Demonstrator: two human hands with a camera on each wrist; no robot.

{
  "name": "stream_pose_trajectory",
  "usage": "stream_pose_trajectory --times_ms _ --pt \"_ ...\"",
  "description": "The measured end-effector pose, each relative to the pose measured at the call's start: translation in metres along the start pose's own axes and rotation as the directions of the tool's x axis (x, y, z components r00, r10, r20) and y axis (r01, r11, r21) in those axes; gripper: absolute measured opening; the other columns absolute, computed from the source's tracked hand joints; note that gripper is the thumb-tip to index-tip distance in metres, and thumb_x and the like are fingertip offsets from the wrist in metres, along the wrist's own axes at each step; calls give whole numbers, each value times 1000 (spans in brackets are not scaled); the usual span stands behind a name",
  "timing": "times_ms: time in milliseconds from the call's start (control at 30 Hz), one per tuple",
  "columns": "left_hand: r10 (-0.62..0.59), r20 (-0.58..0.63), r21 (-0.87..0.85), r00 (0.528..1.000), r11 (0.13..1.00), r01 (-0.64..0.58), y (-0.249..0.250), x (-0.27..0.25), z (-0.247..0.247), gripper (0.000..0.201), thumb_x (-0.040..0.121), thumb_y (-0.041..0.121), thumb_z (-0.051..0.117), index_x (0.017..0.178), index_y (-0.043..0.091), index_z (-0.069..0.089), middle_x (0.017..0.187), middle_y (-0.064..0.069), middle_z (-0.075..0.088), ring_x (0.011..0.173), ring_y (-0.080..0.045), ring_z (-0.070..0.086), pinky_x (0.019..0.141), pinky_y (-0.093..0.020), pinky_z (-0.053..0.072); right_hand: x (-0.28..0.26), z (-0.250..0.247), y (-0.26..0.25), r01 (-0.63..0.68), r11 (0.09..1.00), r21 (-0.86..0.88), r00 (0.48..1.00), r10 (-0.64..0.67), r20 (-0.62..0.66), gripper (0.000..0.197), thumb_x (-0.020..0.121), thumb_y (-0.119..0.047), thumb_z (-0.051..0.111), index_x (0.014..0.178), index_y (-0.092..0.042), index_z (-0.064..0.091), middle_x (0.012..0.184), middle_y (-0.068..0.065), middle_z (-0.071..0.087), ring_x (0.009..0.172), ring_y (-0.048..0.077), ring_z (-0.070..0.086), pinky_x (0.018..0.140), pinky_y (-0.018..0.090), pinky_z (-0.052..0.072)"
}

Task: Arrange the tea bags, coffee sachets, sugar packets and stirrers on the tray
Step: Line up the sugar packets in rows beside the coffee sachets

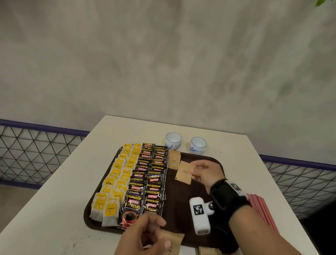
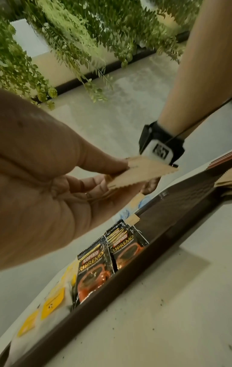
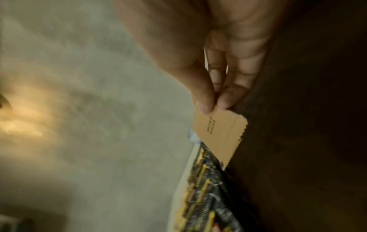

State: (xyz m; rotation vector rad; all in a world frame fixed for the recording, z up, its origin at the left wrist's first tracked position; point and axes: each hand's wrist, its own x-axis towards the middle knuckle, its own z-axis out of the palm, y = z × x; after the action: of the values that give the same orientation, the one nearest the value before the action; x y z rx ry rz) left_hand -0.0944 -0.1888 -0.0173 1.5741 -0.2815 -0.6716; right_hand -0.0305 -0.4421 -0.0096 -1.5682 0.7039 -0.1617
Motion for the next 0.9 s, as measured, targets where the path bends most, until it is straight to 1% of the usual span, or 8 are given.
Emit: stream_pose_trajectory --times_ms 100,167,300,400,467,533,667,900 --pt "-63 66 -52 996 996 66 -8 9 -4 86 21 58 89 91 15 67 69 1 66 68 -11 61 79 -26 52 43 21 7 -26 992 -125 998 19 -57 26 81 12 65 76 -13 64 82 10 66 73 18 65 67 29 58" --pt "-110 83 -74 990 991 116 -11 17 -9 88 13 55 89 86 11 68 66 0 66 63 -10 60 71 -21 51 63 33 10 -62 989 -137 995 51 -81 27 79 13 65 75 -13 64 83 12 66 72 20 65 69 32 59" --pt "-116 92 -129 989 983 128 -15 25 -15 47 22 37 68 58 7 69 56 -7 61 48 -12 56 52 -16 44 94 48 17 -78 976 -206 995 62 -85 30 72 12 71 75 -17 63 87 12 66 78 24 68 73 39 60" --pt "-108 71 -146 992 982 118 -16 31 -16 82 15 57 83 76 5 66 54 -1 59 54 -16 52 63 -23 43 114 51 26 -59 958 -279 993 27 -116 33 61 5 75 74 -23 63 91 10 69 88 27 70 81 44 59" --pt "-87 51 -115 995 989 93 -17 32 -18 101 12 69 83 89 7 62 57 4 61 59 -10 54 69 -23 45 119 51 31 -53 953 -300 990 10 -142 31 61 3 74 75 -23 61 91 9 69 89 27 70 80 44 59" --pt "-14 47 -73 999 997 17 -15 29 -16 98 18 70 82 94 11 62 63 11 63 61 -1 55 72 -17 47 120 51 34 -43 952 -303 989 -3 -148 31 62 3 74 76 -21 59 91 10 68 87 26 69 79 43 59" --pt "29 11 -30 1000 999 -29 -12 25 -13 91 23 69 82 94 14 64 65 12 64 62 2 56 68 -11 46 123 49 36 -56 950 -308 989 10 -148 34 58 5 75 76 -20 60 89 11 69 84 27 70 76 43 60" --pt "32 -8 30 999 999 -32 -13 23 -17 73 32 63 85 90 23 68 73 0 67 70 -11 63 73 -21 51 104 48 25 24 922 -386 985 -88 -149 23 71 -2 68 77 -23 59 85 7 69 80 26 70 76 41 60"
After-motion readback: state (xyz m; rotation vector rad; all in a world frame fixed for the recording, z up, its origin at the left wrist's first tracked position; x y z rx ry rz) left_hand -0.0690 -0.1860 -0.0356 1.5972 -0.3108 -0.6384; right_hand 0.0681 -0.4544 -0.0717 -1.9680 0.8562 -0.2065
